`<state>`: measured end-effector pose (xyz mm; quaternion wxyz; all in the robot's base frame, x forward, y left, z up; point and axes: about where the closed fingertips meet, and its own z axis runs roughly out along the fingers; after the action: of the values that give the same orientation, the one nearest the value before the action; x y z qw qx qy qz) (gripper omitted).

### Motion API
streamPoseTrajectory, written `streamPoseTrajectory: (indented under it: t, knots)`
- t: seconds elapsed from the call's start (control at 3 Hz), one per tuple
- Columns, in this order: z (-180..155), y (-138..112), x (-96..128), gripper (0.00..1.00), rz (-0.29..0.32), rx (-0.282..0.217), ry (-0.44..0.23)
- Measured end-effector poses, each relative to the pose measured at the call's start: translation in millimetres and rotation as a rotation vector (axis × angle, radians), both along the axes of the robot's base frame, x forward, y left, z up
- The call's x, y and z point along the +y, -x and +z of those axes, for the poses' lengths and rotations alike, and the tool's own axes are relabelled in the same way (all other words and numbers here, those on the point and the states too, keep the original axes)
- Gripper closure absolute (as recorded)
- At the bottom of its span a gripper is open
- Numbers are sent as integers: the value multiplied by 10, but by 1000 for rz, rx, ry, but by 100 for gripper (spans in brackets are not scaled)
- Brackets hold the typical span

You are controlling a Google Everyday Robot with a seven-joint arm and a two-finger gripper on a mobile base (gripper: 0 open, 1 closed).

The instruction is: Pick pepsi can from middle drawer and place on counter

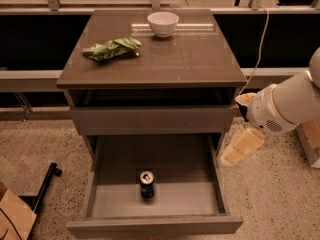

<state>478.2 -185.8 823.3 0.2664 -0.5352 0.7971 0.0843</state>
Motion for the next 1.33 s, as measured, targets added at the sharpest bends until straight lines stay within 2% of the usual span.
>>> streamPoseTrajectory:
  t: [0.33,0.67,1.0,1.33]
  knots:
    - [-126,24,25,0,11,40,34]
    - [-497,30,287,0,33,72,10]
    - [-951,-4,615,0,58,81,-55]
    - [-1442,-33,852,0,63,96,-133]
